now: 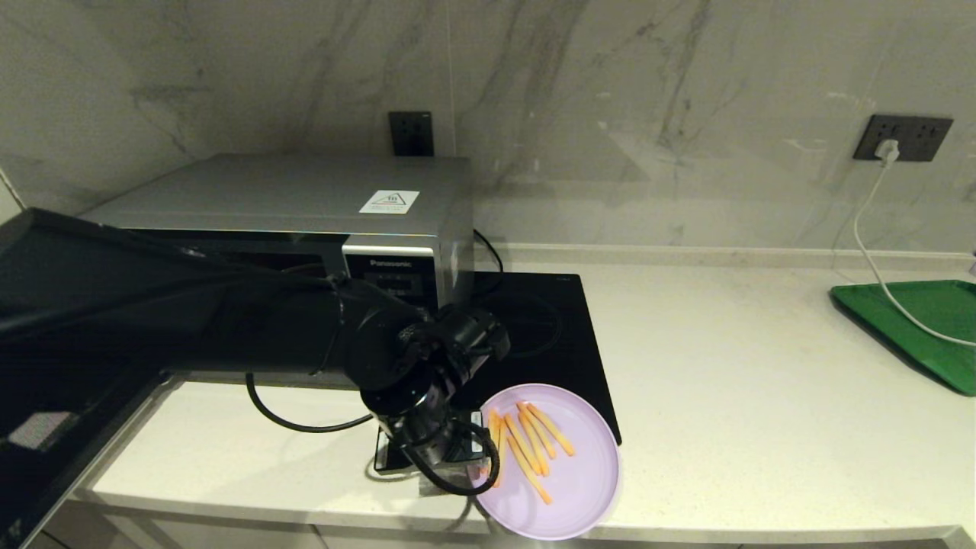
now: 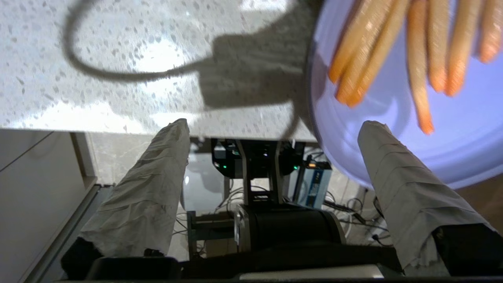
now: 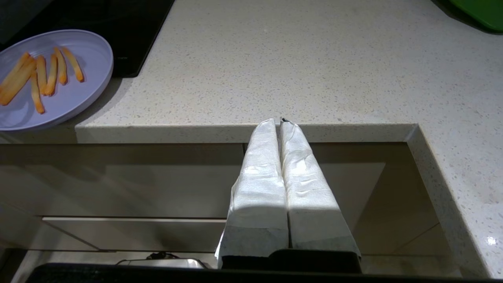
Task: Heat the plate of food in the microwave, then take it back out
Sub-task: Put the plate in the microwave oven
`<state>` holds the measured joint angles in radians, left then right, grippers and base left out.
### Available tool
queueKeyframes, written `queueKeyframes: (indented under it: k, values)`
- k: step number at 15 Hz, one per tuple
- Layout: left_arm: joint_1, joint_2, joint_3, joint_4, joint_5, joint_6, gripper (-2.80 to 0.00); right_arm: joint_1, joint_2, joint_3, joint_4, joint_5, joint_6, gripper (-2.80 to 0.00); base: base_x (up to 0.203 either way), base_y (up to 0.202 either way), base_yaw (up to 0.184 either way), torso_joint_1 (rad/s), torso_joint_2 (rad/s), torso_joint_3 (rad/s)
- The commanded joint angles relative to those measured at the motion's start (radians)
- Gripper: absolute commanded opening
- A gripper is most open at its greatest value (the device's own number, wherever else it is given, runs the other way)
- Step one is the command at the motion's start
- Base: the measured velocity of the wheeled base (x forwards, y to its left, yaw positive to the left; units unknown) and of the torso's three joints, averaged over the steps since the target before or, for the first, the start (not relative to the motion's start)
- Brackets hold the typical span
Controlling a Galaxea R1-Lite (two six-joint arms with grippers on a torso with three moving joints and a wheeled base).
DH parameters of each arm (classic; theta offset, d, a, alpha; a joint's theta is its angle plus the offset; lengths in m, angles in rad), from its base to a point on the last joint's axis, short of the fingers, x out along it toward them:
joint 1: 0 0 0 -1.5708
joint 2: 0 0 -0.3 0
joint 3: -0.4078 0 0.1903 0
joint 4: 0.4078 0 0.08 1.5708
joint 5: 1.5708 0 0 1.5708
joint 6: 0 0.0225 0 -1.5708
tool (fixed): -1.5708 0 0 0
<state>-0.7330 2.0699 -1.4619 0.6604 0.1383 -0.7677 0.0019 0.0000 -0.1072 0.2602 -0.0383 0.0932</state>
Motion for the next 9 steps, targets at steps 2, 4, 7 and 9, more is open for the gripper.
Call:
queueKeyframes:
  k: [2,4,7,9]
  values:
    - [-0.001,0.047,-0.017,-0.001,0.009,0.000,0.00,0.000,0.000,0.000,0.002,0.000,0.000,-2.80,0.000,0.000,0.000,0.000,0.00,0.000]
    - [-0.027,0.053,-0.016,-0.022,0.022,0.003,0.00,0.001,0.000,0.000,0.002,0.000,0.000,-2.80,0.000,0.000,0.000,0.000,0.00,0.000]
    - [-0.033,0.105,-0.030,-0.024,0.097,0.003,0.00,0.000,0.000,0.000,0.001,0.000,0.000,-2.80,0.000,0.000,0.000,0.000,0.00,0.000]
    - [-0.030,0.122,-0.041,-0.024,0.175,0.001,0.00,0.001,0.000,0.000,0.002,0.000,0.000,-2.80,0.000,0.000,0.000,0.000,0.00,0.000]
